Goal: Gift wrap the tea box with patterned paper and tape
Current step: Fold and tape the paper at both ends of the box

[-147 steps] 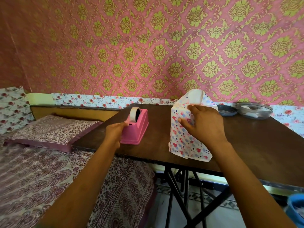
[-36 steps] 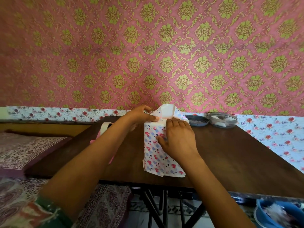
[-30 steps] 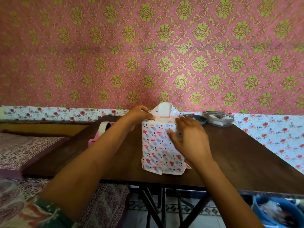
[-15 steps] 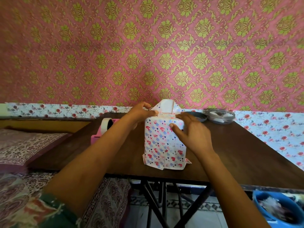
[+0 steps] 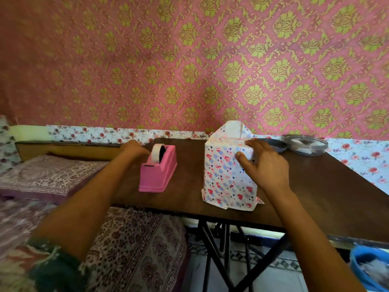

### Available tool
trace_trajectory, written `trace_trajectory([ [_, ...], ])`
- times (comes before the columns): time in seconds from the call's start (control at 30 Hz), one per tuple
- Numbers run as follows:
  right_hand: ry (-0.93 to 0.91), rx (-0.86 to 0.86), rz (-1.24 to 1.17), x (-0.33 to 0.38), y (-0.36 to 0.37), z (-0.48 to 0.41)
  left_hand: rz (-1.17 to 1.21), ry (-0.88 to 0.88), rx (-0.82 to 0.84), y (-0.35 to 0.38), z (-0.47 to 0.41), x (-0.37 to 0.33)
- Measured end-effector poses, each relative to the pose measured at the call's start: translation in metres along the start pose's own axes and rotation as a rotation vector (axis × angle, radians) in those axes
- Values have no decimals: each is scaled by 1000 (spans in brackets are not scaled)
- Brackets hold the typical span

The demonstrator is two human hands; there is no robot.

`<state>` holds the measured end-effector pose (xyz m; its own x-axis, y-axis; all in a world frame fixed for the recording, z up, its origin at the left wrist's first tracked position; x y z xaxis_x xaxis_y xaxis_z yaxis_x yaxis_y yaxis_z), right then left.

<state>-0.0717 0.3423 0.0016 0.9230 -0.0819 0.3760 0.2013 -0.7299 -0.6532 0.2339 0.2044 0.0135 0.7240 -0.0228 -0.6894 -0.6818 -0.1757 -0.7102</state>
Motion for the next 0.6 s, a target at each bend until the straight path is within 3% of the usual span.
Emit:
trace_trajectory([
  [0.07,4,-4,2,1,2,0,185,-94,143,9,8,16],
  [0.2,-9,-9,4,0,4,0,372,-203,232,20,23,16],
  [0.6,-14,-22,8,-2,3,2,699,-283,179,26,15,8],
])
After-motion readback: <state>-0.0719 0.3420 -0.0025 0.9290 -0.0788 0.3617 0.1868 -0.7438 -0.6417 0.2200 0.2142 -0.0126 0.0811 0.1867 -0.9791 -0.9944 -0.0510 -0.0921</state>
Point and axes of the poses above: each hand's wrist, its own z-axis away from the middle knuckle, its own y-axis out of the palm, x = y × z, the point moved 4 cm from there along -z, towards the middle knuckle, and after that the axes turned 8 degrees about y, right-handed, at the moved point
